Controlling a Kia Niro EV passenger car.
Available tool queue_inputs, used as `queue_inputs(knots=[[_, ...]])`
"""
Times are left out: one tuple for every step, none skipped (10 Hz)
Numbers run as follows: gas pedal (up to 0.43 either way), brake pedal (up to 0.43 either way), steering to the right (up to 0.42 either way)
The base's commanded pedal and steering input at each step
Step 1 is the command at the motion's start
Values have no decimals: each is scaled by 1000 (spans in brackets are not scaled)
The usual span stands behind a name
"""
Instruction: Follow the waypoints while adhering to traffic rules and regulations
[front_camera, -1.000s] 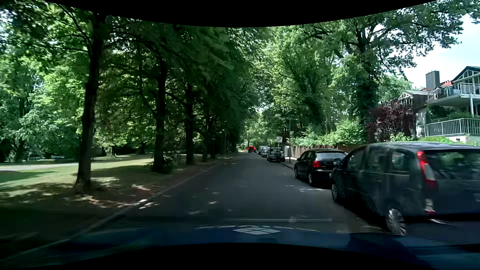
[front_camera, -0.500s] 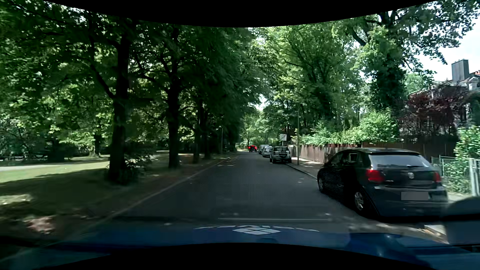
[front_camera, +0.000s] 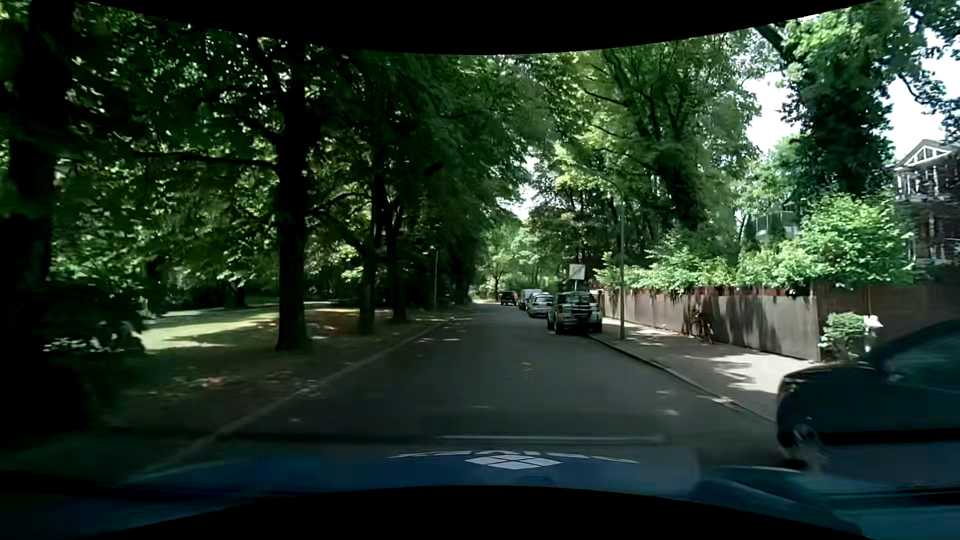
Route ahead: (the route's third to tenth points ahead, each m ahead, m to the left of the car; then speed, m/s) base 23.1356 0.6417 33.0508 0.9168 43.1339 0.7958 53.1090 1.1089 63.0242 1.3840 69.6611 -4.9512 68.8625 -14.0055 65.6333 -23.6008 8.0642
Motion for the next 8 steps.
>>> queue_inputs(knots=[[157,0,-1],[157,0,-1],[189,0,-1],[197,0,-1],[197,0,-1],[197,0,-1],[197,0,-1],[197,0,-2]])
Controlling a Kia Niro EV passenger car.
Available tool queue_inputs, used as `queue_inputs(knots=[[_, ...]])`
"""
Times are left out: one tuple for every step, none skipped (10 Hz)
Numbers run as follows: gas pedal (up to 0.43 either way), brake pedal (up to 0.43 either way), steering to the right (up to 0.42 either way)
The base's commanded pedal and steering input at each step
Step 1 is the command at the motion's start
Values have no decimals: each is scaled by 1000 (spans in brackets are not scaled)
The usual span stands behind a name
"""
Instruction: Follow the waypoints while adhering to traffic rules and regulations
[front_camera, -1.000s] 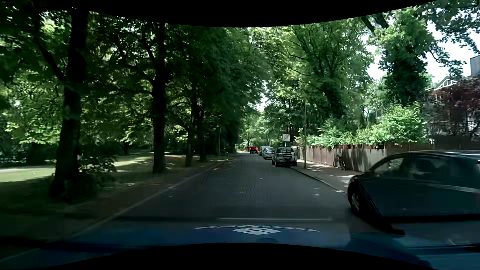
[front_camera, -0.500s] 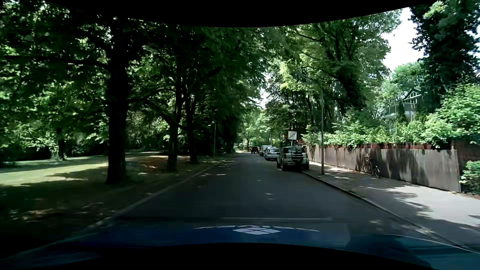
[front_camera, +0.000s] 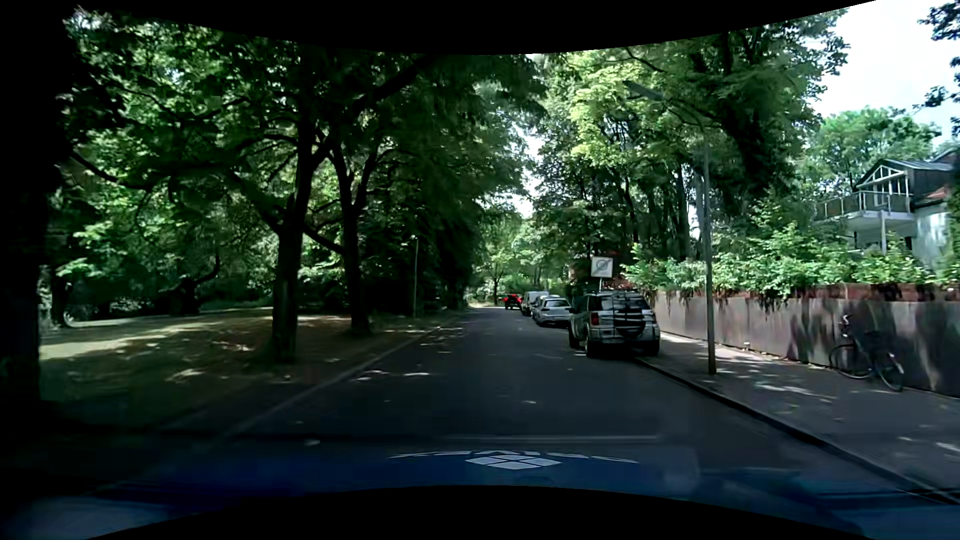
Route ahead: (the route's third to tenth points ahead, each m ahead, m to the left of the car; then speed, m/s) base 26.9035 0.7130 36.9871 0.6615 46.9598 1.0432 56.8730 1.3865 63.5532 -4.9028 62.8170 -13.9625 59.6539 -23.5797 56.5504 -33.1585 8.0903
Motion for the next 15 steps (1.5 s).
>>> queue_inputs(knots=[[197,0,-1],[197,0,-2],[197,0,-3],[197,0,-4],[197,0,-3],[197,0,-3],[197,0,-2],[197,0,-2],[189,0,-1],[157,0,-1],[157,0,-2],[157,0,-2],[157,0,-3],[157,0,-3],[157,0,-3]])
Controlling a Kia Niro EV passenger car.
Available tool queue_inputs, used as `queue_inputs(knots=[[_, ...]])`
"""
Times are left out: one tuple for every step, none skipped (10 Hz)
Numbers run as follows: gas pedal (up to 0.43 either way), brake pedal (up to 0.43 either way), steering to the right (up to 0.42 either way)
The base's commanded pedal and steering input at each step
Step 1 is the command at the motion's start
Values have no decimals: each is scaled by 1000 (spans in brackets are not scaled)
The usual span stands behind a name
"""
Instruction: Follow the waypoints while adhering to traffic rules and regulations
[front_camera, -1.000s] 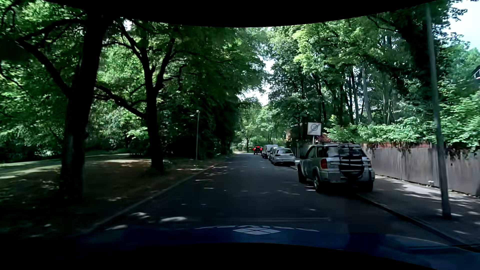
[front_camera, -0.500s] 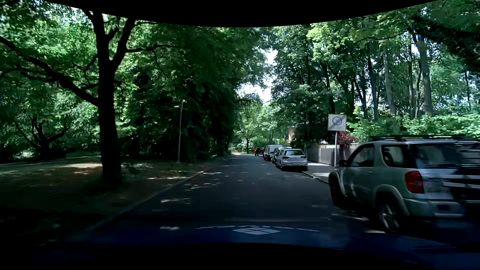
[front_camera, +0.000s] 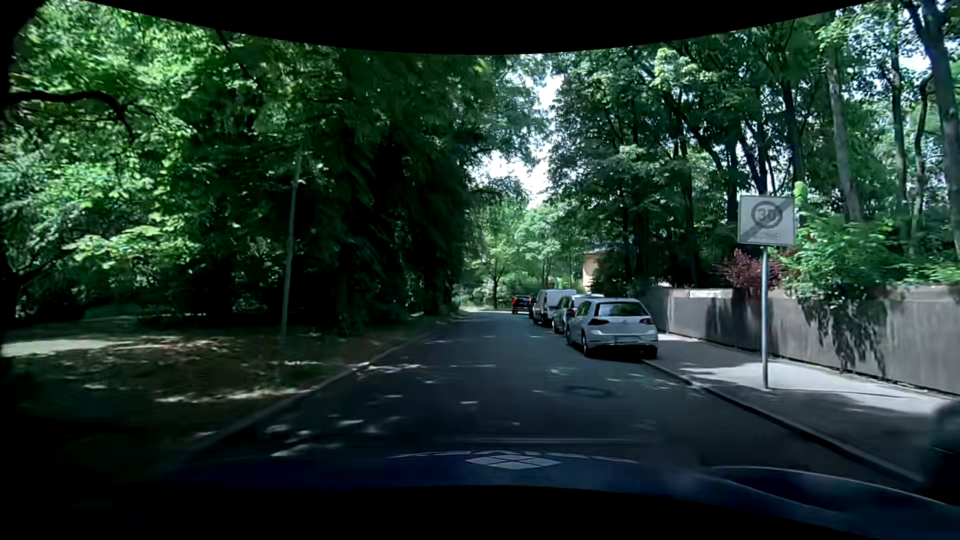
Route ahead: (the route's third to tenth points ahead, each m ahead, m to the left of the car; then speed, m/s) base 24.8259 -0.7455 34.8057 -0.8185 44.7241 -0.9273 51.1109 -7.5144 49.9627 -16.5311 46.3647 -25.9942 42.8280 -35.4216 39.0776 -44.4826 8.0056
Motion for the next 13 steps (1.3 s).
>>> queue_inputs(knots=[[157,0,-3],[157,0,-3],[150,0,-3],[138,0,-3],[138,0,-3],[138,0,-3],[138,0,-3],[138,0,-3],[138,0,-3],[138,0,-3],[138,0,-3],[138,0,-3],[138,0,-2]])
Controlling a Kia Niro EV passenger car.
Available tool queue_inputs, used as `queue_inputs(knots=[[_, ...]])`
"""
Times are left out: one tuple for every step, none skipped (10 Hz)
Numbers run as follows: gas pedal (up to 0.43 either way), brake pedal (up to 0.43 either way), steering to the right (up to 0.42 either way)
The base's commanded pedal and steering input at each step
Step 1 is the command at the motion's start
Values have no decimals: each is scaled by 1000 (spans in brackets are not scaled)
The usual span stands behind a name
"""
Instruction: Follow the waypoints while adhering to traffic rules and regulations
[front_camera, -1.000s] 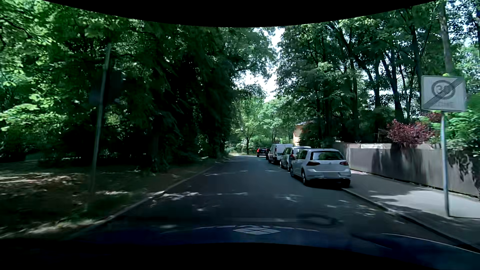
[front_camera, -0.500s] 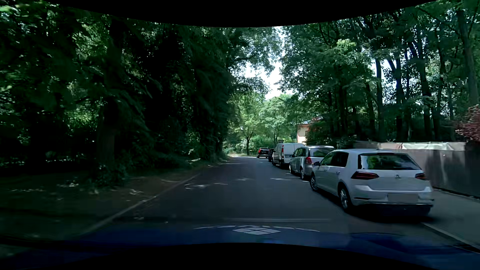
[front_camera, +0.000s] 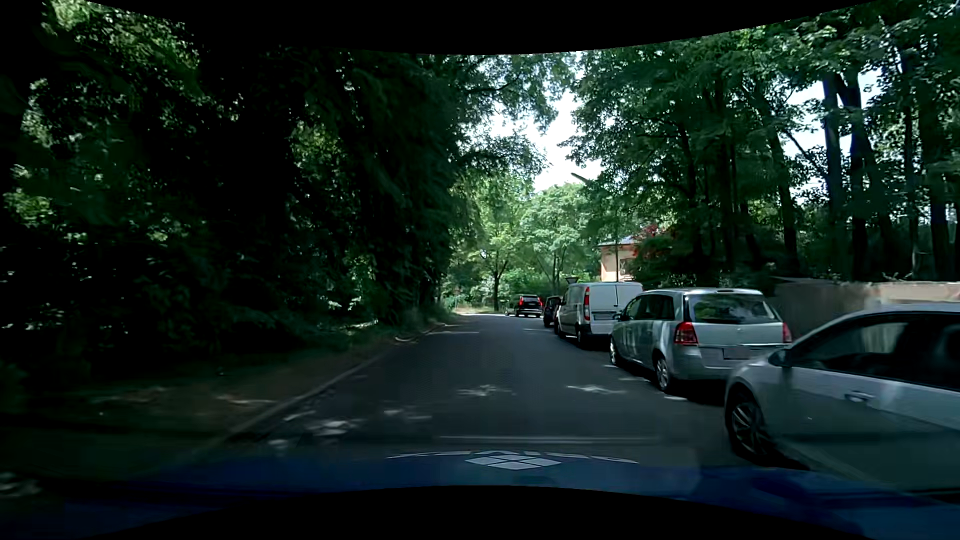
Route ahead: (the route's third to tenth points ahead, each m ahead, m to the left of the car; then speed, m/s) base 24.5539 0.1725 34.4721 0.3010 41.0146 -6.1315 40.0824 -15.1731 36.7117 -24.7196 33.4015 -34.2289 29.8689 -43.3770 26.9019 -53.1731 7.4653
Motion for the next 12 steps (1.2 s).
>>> queue_inputs(knots=[[138,0,-3],[138,0,-3],[138,0,-2],[138,0,-2],[138,0,-2],[138,0,-2],[138,0,-2],[138,0,-2],[130,0,-2],[118,0,-2],[118,0,-1],[118,0,-1]])
